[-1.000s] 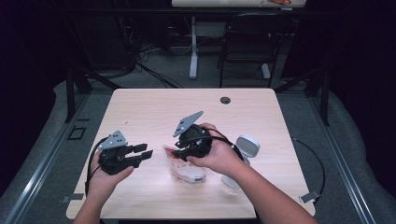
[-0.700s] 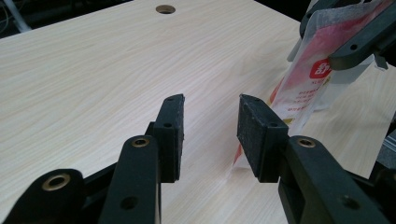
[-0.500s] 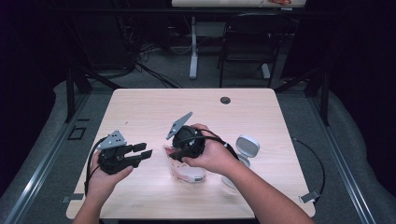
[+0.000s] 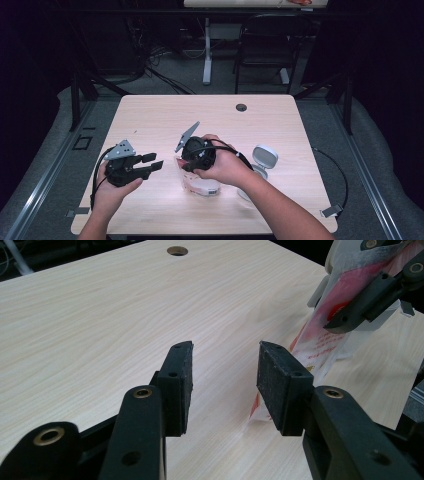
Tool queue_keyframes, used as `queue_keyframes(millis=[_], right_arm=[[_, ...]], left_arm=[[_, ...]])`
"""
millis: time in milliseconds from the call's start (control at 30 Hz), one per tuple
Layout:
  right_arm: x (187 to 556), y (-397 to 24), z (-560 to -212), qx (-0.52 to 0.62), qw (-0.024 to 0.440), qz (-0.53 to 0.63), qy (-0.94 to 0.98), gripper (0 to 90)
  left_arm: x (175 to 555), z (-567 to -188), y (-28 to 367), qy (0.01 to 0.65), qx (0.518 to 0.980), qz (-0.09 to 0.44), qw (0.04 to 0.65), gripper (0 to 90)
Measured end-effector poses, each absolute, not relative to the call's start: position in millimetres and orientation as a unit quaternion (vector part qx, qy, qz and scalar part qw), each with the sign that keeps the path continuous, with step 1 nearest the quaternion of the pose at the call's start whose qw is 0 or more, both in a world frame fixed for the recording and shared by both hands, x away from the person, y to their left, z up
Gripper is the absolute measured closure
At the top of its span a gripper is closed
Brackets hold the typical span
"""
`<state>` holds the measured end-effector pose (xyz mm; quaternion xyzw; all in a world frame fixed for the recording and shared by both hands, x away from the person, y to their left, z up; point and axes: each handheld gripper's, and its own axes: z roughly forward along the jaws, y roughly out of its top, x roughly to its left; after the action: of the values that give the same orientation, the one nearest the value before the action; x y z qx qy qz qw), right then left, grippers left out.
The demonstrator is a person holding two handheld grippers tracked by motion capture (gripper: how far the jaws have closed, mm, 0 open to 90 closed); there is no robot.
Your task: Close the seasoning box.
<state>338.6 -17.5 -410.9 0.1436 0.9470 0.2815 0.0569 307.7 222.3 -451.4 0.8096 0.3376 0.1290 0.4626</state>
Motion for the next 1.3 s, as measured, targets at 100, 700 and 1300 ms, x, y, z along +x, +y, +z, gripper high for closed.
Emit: queue_keyframes(millis=[100, 700, 1300], right_arm=[[338.5, -17.6, -411.0, 0.137, 0.061, 0.282, 0.948, 88.1], [339.8, -37.1, -406.8, 0.140, 0.062, 0.307, 0.939, 89.5], [326.8, -55.1, -387.6, 0.132, 0.060, 0.351, 0.925, 89.6]], left_arm=[[307.0, -451.3, 221.8, 0.337, 0.809, 0.131, 0.463, 58.5], [306.4, -452.7, 219.0, 0.329, 0.812, 0.132, 0.464, 56.6], [305.3, -458.8, 207.5, 0.304, 0.818, 0.119, 0.473, 48.6]])
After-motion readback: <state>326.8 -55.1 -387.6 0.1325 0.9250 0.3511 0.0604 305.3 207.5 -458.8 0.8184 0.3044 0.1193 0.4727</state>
